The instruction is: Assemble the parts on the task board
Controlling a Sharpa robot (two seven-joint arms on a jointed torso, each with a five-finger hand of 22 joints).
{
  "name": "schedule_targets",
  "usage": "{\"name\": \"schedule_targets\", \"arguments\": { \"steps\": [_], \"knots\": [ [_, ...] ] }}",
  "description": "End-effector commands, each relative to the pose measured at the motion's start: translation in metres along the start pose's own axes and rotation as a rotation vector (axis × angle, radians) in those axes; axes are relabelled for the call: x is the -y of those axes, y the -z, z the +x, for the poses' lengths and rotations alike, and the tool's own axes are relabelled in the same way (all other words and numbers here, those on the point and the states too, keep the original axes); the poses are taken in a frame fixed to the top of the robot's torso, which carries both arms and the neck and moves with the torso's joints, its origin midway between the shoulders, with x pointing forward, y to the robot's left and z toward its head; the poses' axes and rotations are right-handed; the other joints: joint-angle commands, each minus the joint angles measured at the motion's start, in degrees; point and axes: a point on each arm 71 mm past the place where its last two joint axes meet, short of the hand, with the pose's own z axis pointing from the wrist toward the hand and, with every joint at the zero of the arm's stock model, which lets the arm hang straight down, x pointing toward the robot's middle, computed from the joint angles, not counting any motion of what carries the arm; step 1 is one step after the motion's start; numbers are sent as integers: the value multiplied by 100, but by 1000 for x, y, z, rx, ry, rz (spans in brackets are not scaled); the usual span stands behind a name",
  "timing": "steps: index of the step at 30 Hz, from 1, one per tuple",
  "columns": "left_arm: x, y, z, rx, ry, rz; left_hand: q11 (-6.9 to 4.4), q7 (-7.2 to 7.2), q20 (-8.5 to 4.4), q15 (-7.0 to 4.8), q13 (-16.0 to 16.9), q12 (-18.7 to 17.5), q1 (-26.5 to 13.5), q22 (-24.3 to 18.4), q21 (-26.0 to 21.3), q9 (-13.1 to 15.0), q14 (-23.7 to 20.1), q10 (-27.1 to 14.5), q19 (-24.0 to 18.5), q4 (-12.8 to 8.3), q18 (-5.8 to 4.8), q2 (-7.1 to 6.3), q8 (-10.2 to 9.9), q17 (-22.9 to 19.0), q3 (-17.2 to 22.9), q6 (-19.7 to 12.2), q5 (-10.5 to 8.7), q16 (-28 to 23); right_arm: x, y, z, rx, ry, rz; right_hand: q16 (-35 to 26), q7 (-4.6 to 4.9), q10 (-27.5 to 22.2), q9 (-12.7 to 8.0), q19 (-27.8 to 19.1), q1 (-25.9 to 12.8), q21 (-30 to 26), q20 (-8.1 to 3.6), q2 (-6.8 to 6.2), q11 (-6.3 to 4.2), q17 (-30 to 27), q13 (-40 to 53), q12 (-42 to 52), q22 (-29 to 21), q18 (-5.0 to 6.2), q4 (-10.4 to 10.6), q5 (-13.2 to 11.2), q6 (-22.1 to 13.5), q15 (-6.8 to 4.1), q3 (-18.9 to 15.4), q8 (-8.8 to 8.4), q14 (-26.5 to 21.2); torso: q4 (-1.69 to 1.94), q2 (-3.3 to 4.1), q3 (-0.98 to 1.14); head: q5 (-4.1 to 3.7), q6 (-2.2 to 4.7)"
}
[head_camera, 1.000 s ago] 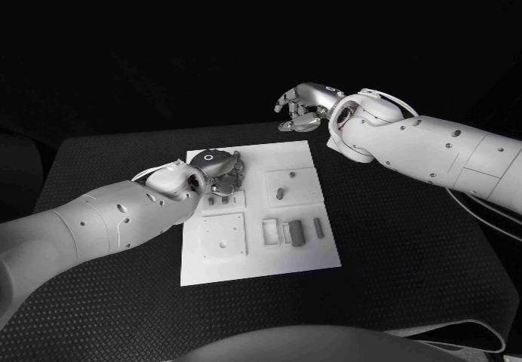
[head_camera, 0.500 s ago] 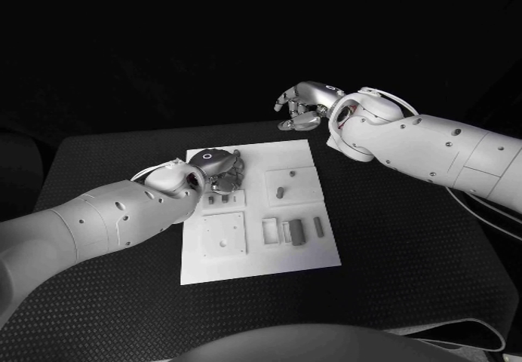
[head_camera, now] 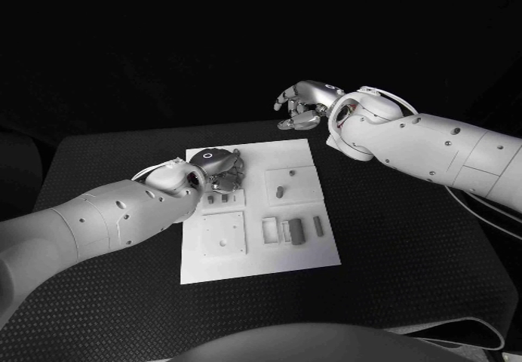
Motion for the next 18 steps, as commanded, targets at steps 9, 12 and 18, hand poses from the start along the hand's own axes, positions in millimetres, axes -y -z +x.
{"name": "schedule_targets", "arguments": {
  "steps": [9, 12, 18],
  "knots": [
    [4, -1, 7, -55, 12, 12, 13, 35, 1, -39, 25, 36, 24, 112, 59, -7, 50, 29, 79, 4, 558, 148, 21, -16, 37, 44, 43, 51, -1, 0, 0, -3, 3, -8, 2, 187, -11, -6, -16, 2, -18, -35, 39, 19, -9, -7, 34, 47, 137, -13, 3, -69, 31, -25, 20, -13, -1, 0, 2, -2, -4],
    [3, -2, 7, -61, 12, 9, -5, 6, -10, -56, 35, 25, 0, 113, 80, -1, 83, 80, 107, 9, 561, 188, 54, -30, 53, 111, 41, 68, -1, 0, 0, -3, 3, -8, 2, 187, -11, -7, -16, 2, -18, -35, 39, 19, -9, -7, 34, 47, 137, -14, 3, -69, 31, -25, 21, -13, 0, 1, 1, -6, -5],
    [3, -2, 8, -77, 13, 4, -32, -25, -34, -83, 44, -42, -15, 109, 105, -3, 137, 187, 148, -6, 566, 229, 85, -63, 88, 176, 44, 75, -1, 0, 0, -3, 3, -8, 2, 187, -10, -8, -16, 2, -18, -35, 39, 19, -9, -7, 34, 47, 137, -14, 3, -69, 31, -25, 21, -12, 1, 2, -1, -8, -10]
  ]
}}
